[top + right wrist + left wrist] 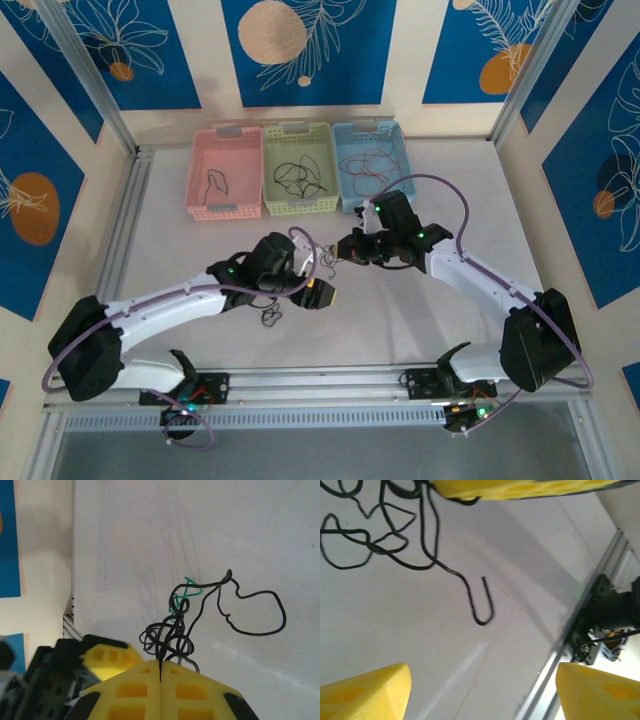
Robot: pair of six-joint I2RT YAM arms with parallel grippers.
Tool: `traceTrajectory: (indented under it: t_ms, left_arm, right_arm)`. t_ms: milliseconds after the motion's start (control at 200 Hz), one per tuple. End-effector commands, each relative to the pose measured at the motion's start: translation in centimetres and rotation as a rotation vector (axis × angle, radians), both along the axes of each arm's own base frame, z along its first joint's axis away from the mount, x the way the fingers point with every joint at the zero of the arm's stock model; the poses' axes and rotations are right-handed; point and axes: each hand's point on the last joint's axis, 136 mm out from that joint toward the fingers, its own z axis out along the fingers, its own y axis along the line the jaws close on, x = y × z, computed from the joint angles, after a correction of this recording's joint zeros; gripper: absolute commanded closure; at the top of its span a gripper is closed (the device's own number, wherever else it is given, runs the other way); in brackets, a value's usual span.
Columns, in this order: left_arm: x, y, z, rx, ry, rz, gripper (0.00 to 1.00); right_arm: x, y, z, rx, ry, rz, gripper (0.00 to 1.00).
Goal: Untangle the cables
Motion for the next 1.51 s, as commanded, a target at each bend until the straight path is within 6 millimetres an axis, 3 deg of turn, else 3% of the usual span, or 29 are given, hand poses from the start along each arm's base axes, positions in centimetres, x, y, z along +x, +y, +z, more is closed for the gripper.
traceTrajectory:
  t_ms: [0,275,490,660,750,805,835,935,1040,1170,1320,1501]
  left_arm:
    - [1.6,-0.9,0.9,-0.003,-0.063,0.038,0.25]
    - [2.9,-2.7,0.9,-0.054,-0.055,0.064,0.29]
    - [3.2,-3.4,0.7,-0.063,-0.042,0.064,0.57]
    - [3.1,-2.8,0.9,-0.033,-0.058,0.061,1.00]
    - [2.4,-1.7,1.8,-0.015,-0.072,0.049,1.00]
    - [1.7,-1.0,2.9,-0.016,-0.080,0.033,1.00]
    - [1.3,-0.6,3.5,-0.016,-0.082,0.023,1.00]
    - [-0.4,0.7,6.2,-0.028,-0.085,-0.018,1.00]
    - [-2.0,1.7,9.4,-0.045,-0.094,-0.065,1.00]
    - [-2.9,2.7,12.6,-0.068,-0.104,-0.098,1.00]
    - [-3.4,2.8,15.0,-0.087,-0.101,-0.138,1.00]
    - [-3.7,2.8,16.1,-0.092,-0.101,-0.158,1.00]
  right_arm:
    - [-0.7,0.6,1.4,0.045,0.011,0.017,1.00]
    - [-0.8,0.6,1.3,0.049,0.012,0.020,1.00]
    - [-0.9,0.5,1.2,0.043,0.006,0.020,1.00]
    - [-0.8,0.0,0.8,0.026,-0.001,0.009,1.00]
    - [-0.2,-1.1,0.4,-0.002,-0.015,-0.025,0.99]
    - [0.3,-2.2,-0.1,-0.039,-0.035,-0.055,0.74]
    - [0.7,-3.0,-0.5,-0.074,-0.052,-0.078,0.65]
    - [1.5,-4.4,-0.5,-0.123,-0.160,-0.099,0.53]
    - [1.5,-4.7,0.9,-0.094,-0.314,-0.081,0.45]
    - [-0.5,-2.7,3.9,0.048,-0.575,0.057,0.42]
    - [-5.5,0.9,7.0,0.157,-0.967,0.320,0.38]
    - [-7.6,2.3,9.8,0.225,-1.134,0.449,0.38]
